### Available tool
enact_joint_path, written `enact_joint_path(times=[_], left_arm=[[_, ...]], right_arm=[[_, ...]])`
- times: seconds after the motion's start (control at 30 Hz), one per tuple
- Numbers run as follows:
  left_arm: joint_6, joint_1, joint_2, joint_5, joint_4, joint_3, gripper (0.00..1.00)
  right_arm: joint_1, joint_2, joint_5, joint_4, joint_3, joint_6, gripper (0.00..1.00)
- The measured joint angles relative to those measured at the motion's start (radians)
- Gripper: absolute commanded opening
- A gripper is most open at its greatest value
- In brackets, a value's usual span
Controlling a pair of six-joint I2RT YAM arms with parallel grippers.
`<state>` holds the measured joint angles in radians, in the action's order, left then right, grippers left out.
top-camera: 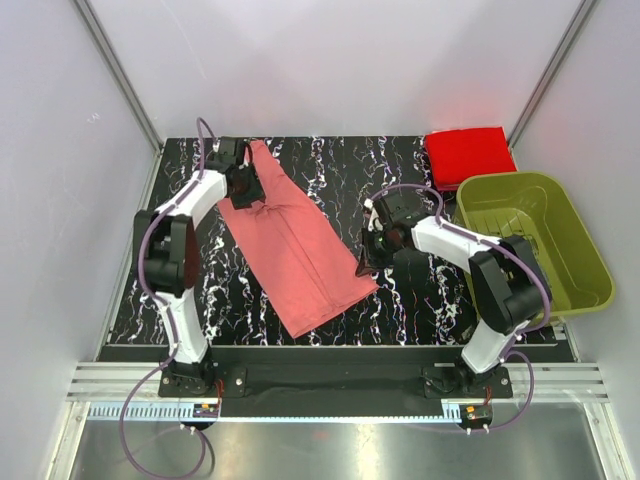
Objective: Fold and stack the t-shirts
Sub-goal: Fold the tshirt
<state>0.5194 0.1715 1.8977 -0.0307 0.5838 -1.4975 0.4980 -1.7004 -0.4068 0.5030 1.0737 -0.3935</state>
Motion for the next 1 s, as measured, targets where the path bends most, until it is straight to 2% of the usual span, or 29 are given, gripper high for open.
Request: enact_joint_path(times=[0.2, 0.5, 0.77, 1.0], left_arm=[[-0.028, -0.039, 0.184, -0.002, 0.006, -0.128, 0.47], [-0.054, -0.058, 0.301, -0.032, -0.018, -0.206, 0.47], [-0.071, -0.058, 0.404, -0.183, -0.124, -0.323, 0.49], [-0.073, -0.057, 0.467, -0.384, -0.266, -0.365, 0.50]], right_arm=[[0.000, -0.053, 0.058, -0.006, 0.001, -0.001, 0.00], [-0.001, -0.023, 0.156, -0.119, -0.120, -0.047, 0.00], [0.015, 0.095, 0.209, -0.242, -0.269, -0.179, 0.00], [0.141, 0.213, 0.311, -0.253, -0.344, -0.346, 0.00]])
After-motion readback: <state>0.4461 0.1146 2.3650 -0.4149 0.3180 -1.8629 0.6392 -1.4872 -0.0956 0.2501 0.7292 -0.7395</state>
